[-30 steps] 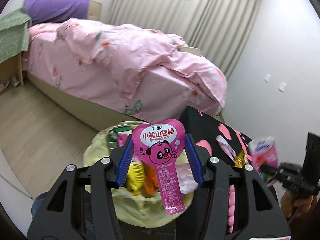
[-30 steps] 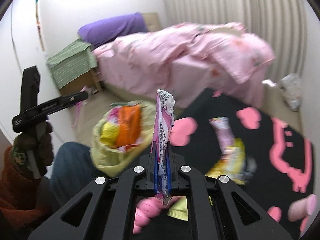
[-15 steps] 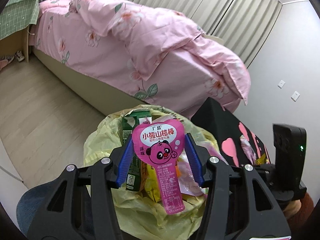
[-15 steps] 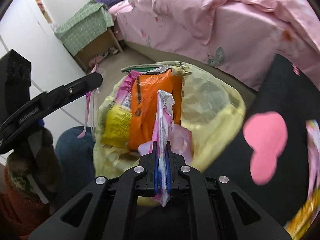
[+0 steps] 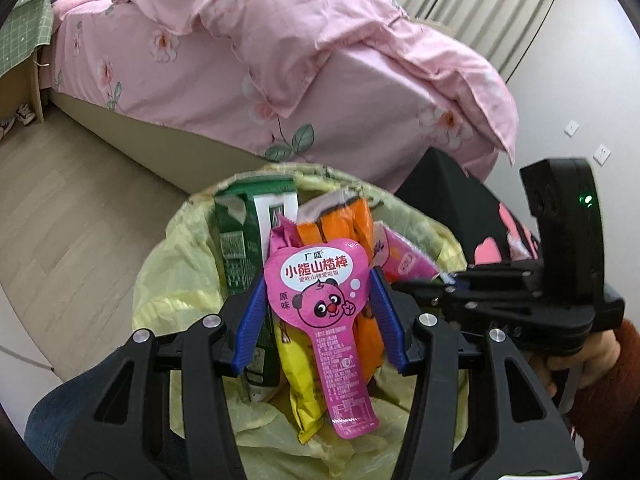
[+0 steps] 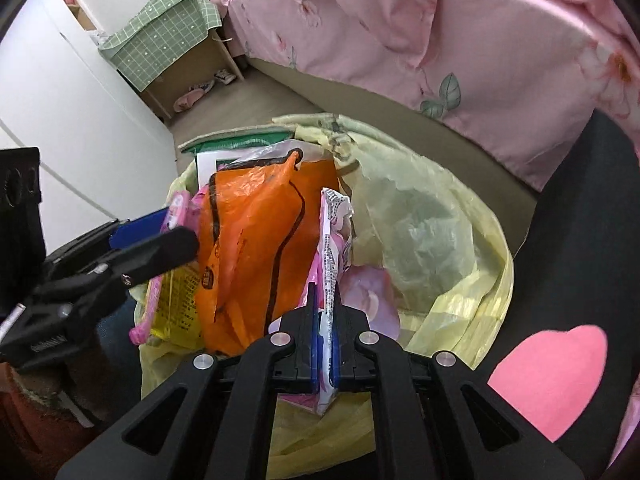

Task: Collect trash
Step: 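Carry the lollipop and Toy Story wrapper over the yellow bag and release both, then move both tools back over the table toward the yellow wrappers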

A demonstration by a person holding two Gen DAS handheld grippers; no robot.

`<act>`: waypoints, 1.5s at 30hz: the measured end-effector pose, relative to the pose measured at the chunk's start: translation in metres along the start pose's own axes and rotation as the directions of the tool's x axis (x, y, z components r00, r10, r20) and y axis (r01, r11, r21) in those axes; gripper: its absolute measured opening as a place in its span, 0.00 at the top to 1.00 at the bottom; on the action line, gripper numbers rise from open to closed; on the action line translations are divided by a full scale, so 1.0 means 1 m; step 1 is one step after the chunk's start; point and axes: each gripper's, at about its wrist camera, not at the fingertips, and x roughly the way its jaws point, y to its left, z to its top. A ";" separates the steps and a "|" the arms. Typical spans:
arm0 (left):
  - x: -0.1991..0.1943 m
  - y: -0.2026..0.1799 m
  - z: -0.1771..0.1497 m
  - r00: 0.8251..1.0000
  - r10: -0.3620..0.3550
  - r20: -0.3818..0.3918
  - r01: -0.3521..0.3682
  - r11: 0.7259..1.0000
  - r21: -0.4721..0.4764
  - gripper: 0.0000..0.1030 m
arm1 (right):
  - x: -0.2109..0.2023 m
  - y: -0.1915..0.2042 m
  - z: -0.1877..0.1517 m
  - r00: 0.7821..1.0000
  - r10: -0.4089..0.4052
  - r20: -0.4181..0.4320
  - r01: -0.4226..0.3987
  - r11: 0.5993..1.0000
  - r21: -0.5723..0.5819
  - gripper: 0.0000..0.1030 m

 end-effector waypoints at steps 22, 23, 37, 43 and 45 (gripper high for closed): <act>-0.057 0.023 0.011 0.989 0.060 0.132 -0.039 0.986 -0.161 0.25 | -0.017 0.034 -0.012 0.998 -0.009 0.066 0.018 0.990 -0.141 0.55; -0.060 0.024 0.012 0.987 0.070 0.142 -0.046 0.985 -0.165 0.25 | -0.021 0.035 -0.013 0.997 0.002 0.081 0.009 0.990 -0.143 0.55; -0.086 -0.033 0.007 0.978 -0.014 0.208 0.014 1.000 0.001 0.25 | -0.146 0.010 -0.082 0.936 -0.115 0.333 0.128 0.992 -0.019 0.47; -0.072 -0.092 -0.009 0.981 -0.135 0.140 0.112 0.981 0.156 0.25 | -0.202 -0.026 -0.150 0.879 -0.268 0.395 0.229 0.963 0.144 0.43; -0.069 -0.113 -0.014 0.977 -0.178 0.115 0.152 0.967 0.204 0.25 | -0.216 -0.039 -0.169 0.858 -0.310 0.408 0.247 0.948 0.202 0.40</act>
